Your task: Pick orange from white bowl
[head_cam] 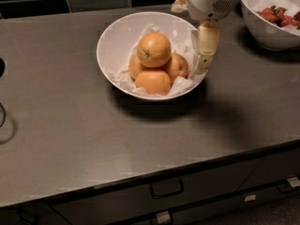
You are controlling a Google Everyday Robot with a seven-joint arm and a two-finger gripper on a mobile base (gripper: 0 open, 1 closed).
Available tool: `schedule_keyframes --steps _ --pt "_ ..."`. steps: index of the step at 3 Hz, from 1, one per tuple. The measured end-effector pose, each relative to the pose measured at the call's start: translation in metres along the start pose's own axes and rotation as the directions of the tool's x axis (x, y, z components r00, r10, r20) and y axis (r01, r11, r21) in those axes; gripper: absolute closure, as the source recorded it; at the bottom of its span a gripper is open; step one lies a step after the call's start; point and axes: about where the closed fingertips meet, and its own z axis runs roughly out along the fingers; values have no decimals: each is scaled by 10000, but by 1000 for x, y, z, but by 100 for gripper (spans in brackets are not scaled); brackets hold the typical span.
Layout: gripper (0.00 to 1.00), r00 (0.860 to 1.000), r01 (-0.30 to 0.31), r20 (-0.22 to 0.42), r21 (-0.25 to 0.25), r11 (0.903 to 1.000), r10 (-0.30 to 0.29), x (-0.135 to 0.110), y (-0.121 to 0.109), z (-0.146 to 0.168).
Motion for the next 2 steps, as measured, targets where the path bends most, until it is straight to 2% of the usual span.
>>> schedule_keyframes --steps 1,2 --pt "10 9989 473 67 -340 9983 -471 -13 -11 12" --pt "15 9963 843 214 -598 9946 -831 -23 -19 25"
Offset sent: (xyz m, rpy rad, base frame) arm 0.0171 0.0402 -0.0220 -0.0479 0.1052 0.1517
